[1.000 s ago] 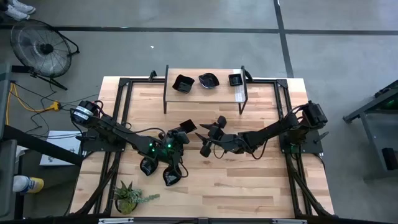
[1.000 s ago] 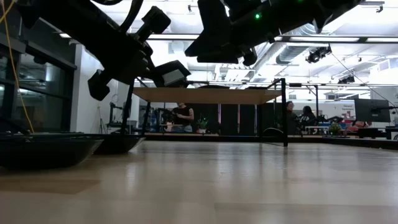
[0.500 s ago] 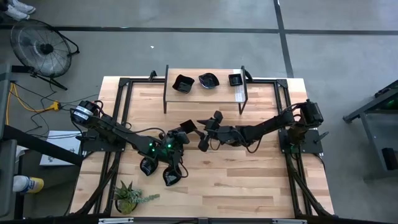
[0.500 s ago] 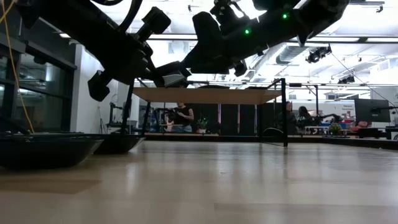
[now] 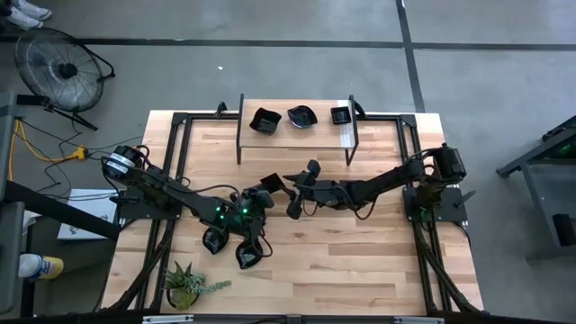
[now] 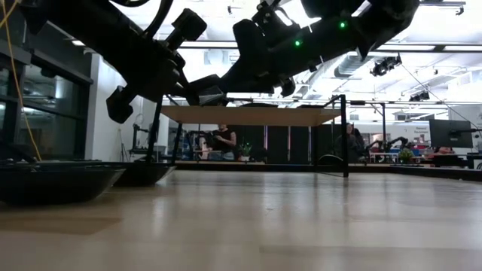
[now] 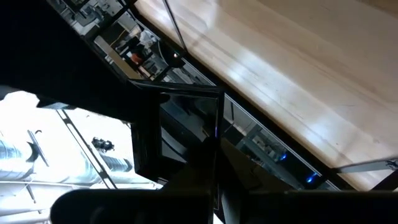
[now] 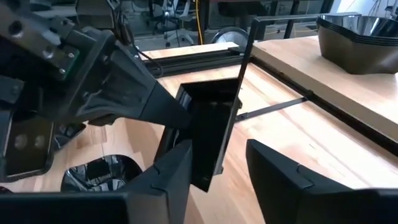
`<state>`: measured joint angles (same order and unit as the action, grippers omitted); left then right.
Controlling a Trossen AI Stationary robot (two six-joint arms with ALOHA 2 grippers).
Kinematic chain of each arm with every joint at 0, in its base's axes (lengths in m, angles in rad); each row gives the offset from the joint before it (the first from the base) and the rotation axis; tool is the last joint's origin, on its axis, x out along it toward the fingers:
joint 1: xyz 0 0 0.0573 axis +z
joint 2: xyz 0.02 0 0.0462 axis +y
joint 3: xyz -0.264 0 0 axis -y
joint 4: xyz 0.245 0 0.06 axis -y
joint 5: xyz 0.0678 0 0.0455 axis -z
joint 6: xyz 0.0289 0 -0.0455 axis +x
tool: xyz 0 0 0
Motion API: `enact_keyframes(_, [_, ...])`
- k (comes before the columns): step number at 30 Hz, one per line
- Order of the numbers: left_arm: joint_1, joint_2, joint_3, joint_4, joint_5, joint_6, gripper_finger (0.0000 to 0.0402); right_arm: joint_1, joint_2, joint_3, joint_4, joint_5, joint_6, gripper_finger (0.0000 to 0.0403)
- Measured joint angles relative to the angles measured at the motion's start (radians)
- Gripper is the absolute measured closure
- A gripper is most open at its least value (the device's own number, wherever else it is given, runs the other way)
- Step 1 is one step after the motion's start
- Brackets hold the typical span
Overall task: Pick & Place Mini shaped plates
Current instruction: Stack the black square plate on top of the black square plate on the shelf
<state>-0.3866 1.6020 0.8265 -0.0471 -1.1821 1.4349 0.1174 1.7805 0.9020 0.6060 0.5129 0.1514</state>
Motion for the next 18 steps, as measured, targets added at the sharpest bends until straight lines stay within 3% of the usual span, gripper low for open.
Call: enact_keyframes(18, [0.000,0.000,0.000,-0.002,0.014,-0.003,0.0401,0.000,0.000,0.000,0.005,-0.016,-0.003,0.0354])
